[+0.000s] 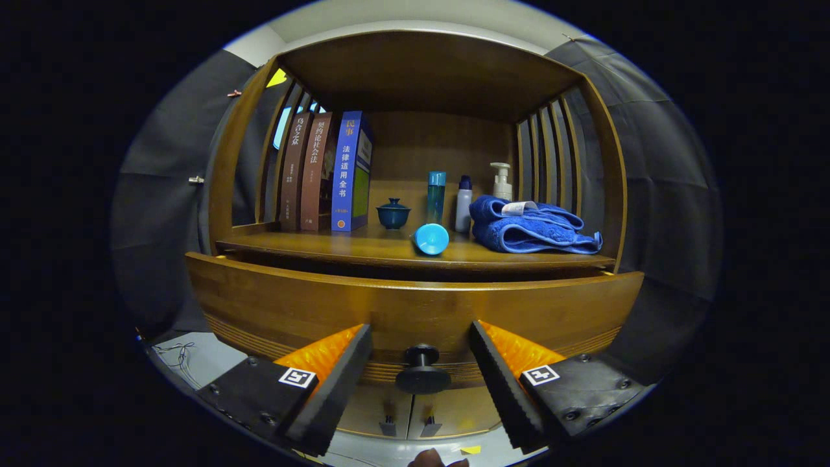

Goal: Pull open the drawer, take out the items inside it, and place them on the countertop above the cabinet.

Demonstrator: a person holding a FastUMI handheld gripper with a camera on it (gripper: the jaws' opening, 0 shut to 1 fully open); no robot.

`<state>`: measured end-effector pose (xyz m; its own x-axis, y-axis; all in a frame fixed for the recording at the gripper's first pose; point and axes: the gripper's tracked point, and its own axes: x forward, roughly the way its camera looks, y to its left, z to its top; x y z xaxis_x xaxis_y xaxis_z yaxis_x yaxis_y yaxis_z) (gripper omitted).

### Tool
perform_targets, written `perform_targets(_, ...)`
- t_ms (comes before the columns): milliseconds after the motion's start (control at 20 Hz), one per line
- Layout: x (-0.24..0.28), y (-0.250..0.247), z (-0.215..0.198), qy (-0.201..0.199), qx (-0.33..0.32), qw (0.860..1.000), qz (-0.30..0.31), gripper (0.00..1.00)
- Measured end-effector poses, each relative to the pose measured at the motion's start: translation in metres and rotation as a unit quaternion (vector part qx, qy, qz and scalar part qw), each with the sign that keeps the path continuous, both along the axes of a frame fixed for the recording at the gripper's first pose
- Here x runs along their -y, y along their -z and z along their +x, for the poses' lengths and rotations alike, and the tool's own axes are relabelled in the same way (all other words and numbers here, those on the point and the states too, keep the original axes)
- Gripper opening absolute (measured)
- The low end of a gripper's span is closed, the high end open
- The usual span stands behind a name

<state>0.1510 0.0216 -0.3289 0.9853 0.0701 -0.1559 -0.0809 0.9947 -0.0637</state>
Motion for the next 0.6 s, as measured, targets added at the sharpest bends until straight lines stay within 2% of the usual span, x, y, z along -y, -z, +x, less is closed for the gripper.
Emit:
perform_targets(350, -0.006, 0.002, 0.025, 0.0, -0.005, 1.0, -0.009, 1.0)
perform_targets(600, -0.007, 0.0, 0.025, -0.002, -0.004, 1.0, -0.009, 1.0)
